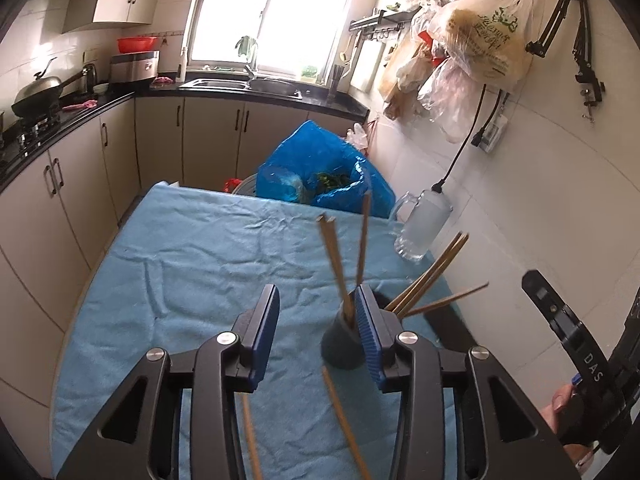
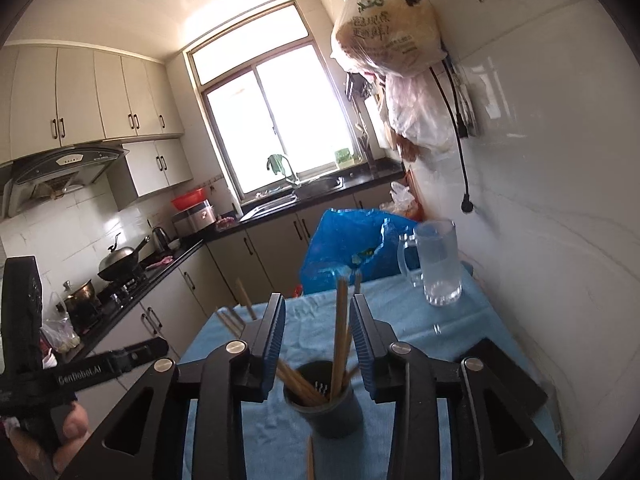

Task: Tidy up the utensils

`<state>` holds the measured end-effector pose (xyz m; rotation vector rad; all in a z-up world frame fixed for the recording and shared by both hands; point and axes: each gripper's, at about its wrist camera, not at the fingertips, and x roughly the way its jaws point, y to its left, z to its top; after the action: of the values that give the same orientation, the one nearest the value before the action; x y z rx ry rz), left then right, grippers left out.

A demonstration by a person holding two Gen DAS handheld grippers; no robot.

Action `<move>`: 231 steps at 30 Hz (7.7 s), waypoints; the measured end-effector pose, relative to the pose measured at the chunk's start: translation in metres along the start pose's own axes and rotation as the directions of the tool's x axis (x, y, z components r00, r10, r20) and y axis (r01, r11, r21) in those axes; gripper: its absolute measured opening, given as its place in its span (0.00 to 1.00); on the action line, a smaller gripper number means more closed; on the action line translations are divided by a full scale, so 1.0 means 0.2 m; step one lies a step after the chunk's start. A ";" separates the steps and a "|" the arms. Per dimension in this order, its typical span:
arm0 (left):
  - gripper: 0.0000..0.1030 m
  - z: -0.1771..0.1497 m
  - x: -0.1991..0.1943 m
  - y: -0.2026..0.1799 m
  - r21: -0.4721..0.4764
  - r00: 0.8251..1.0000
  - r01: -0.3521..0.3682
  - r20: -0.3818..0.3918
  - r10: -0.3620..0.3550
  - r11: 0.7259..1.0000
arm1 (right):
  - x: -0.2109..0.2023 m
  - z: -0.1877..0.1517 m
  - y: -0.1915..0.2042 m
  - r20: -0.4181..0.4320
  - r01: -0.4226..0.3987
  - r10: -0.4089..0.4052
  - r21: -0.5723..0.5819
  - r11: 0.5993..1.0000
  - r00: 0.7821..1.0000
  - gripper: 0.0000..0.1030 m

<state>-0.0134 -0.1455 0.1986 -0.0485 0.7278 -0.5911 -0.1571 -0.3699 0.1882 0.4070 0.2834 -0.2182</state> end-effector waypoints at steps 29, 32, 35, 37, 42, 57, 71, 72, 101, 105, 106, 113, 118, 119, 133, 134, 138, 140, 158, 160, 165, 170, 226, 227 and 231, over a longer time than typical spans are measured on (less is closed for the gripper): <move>0.39 -0.74 0.30 0.46 -0.073 0.936 -0.161 -0.327 0.129 0.984 | 0.54 -0.80 0.03 -0.565 -0.026 -0.029 -0.088 0.996 0.824 0.43; 0.39 -0.75 0.32 0.47 -0.075 0.933 -0.165 -0.335 0.131 0.983 | 0.60 -0.83 0.08 -0.583 -0.032 -0.052 -0.132 0.991 0.811 0.38; 0.39 -0.75 0.32 0.48 -0.077 0.933 -0.164 -0.337 0.129 0.983 | 0.66 -0.86 0.12 -0.601 -0.030 -0.081 -0.173 0.984 0.795 0.31; 0.39 -0.75 0.33 0.48 -0.080 0.932 -0.164 -0.338 0.129 0.983 | 0.71 -0.88 0.13 -0.615 -0.019 -0.109 -0.198 0.980 0.781 0.26; 0.39 -0.73 0.34 0.47 -0.079 0.930 -0.157 -0.348 0.120 0.985 | 0.75 -0.91 0.17 -0.617 -0.015 -0.149 -0.251 0.968 0.773 0.08; 0.29 -0.63 0.67 0.26 0.063 0.877 -0.192 -0.437 0.200 0.979 | 0.56 -0.80 0.04 -0.577 -0.033 -0.037 -0.111 0.993 0.816 0.08; 0.06 -0.61 0.45 0.17 0.106 0.932 -0.211 -0.278 0.233 0.972 | 0.40 -0.68 0.05 -0.467 -0.082 0.032 -0.088 0.993 0.884 0.08; 0.06 -0.59 0.40 0.16 0.103 0.941 -0.207 -0.250 0.227 0.973 | 0.38 -0.66 0.06 -0.448 -0.090 0.043 -0.085 0.992 0.893 0.08; 0.06 -0.46 -0.18 0.07 0.070 0.981 -0.193 0.021 0.192 0.979 | 0.04 -0.49 0.22 -0.237 -0.139 0.107 -0.121 0.983 0.966 0.08; 0.06 -0.46 -0.21 0.07 0.069 0.981 -0.193 0.033 0.191 0.979 | 0.02 -0.48 0.22 -0.226 -0.138 0.108 -0.119 0.983 0.968 0.08; 0.06 -0.46 -0.22 0.07 0.068 0.981 -0.193 0.035 0.191 0.979 | 0.01 -0.48 0.22 -0.223 -0.137 0.108 -0.119 0.983 0.969 0.08; 0.06 -0.47 -0.27 0.06 0.064 0.981 -0.193 0.051 0.190 0.979 | -0.05 -0.46 0.23 -0.205 -0.136 0.110 -0.121 0.983 0.973 0.08; 0.06 -0.47 -0.30 0.05 0.063 0.981 -0.190 0.060 0.186 0.980 | -0.08 -0.45 0.23 -0.193 -0.133 0.108 -0.122 0.983 0.975 0.08; 0.06 -0.47 -0.30 0.05 0.063 0.981 -0.189 0.060 0.185 0.980 | -0.09 -0.45 0.23 -0.191 -0.132 0.107 -0.123 0.984 0.976 0.08; 0.06 -0.44 -0.34 0.05 0.056 0.985 -0.166 0.059 0.163 0.984 | -0.14 -0.42 0.19 -0.166 -0.118 0.099 -0.108 0.987 0.981 0.08; 0.06 -0.43 -0.34 0.05 0.052 0.986 -0.160 0.057 0.157 0.986 | -0.14 -0.42 0.19 -0.162 -0.116 0.098 -0.107 0.987 0.982 0.08; 0.06 -0.39 -0.34 0.05 0.041 0.989 -0.144 0.049 0.142 0.989 | -0.14 -0.39 0.16 -0.157 -0.110 0.095 -0.093 0.990 0.983 0.08; 0.06 -0.37 -0.33 0.05 0.036 0.990 -0.134 0.042 0.132 0.990 | -0.13 -0.36 0.14 -0.152 -0.100 0.086 -0.088 0.991 0.985 0.08; 0.06 0.24 -0.21 -0.21 0.018 0.989 0.005 0.145 -0.008 1.000 | 0.02 0.15 0.15 0.048 -0.021 0.025 -0.086 0.996 0.999 0.08; 0.06 0.29 -0.16 -0.23 0.004 0.989 0.018 0.144 -0.018 1.000 | 0.07 0.18 0.16 0.072 0.008 -0.001 -0.100 0.995 0.997 0.08; 0.06 0.33 0.03 -0.25 -0.020 0.993 0.034 0.111 -0.032 0.999 | 0.22 0.19 0.15 0.065 0.058 -0.051 -0.121 0.991 0.997 0.08; 0.06 0.27 0.18 -0.23 -0.017 0.998 0.033 0.047 -0.033 0.999 | 0.32 0.13 0.09 0.004 0.061 -0.061 -0.117 0.991 0.998 0.08; 0.91 -0.94 -0.32 0.05 0.088 0.944 -0.330 0.033 0.328 0.940 | -0.39 -0.76 0.15 -0.160 0.305 -0.352 -0.257 0.917 0.922 0.90; 0.91 -0.95 -0.32 0.03 0.100 0.942 -0.337 0.037 0.335 0.936 | -0.39 -0.76 0.15 -0.160 0.305 -0.351 -0.258 0.917 0.923 0.90; 0.92 -0.95 -0.33 -0.01 0.129 0.928 -0.373 0.042 0.371 0.919 | -0.41 -0.76 0.15 -0.158 0.304 -0.349 -0.250 0.919 0.924 0.90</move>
<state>-0.1740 -0.0819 0.0964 0.2072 0.6580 -0.2724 -0.2616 -0.2669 0.0903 0.1562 0.5706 -0.4725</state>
